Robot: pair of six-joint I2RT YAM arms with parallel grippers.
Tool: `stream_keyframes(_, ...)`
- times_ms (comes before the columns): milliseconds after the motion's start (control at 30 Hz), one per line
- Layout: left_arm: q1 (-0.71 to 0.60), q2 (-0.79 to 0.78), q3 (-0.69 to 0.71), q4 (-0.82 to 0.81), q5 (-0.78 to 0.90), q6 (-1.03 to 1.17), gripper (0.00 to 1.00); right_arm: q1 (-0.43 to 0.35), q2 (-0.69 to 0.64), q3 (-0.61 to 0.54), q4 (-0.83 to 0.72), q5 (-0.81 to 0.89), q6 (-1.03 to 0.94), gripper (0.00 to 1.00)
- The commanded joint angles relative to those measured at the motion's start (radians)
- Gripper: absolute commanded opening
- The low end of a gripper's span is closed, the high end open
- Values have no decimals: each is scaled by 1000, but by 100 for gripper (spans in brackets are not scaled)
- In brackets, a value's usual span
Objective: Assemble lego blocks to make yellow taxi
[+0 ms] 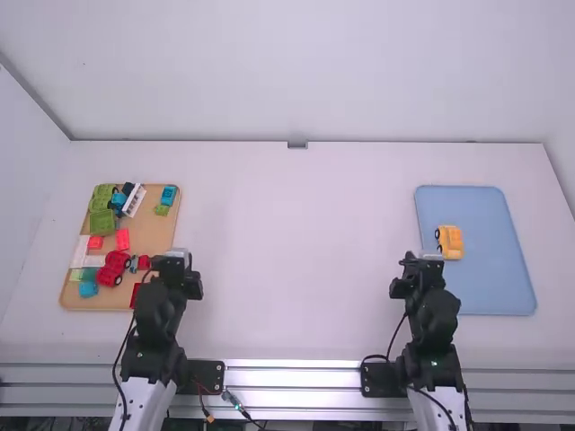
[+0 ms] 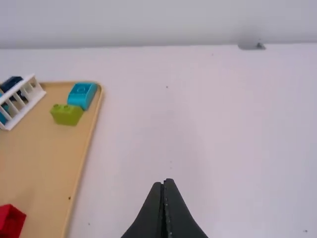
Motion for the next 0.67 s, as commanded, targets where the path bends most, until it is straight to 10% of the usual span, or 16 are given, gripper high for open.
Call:
stream_keyframes(0,-1,-37,-9,-4,-2,-6,0,2,-34,-11,-5,1,5,0)
stream_keyframes(633,-1,-218,-9,-4,-2,-6,0,2,-171,-11,-5,1,5,0)
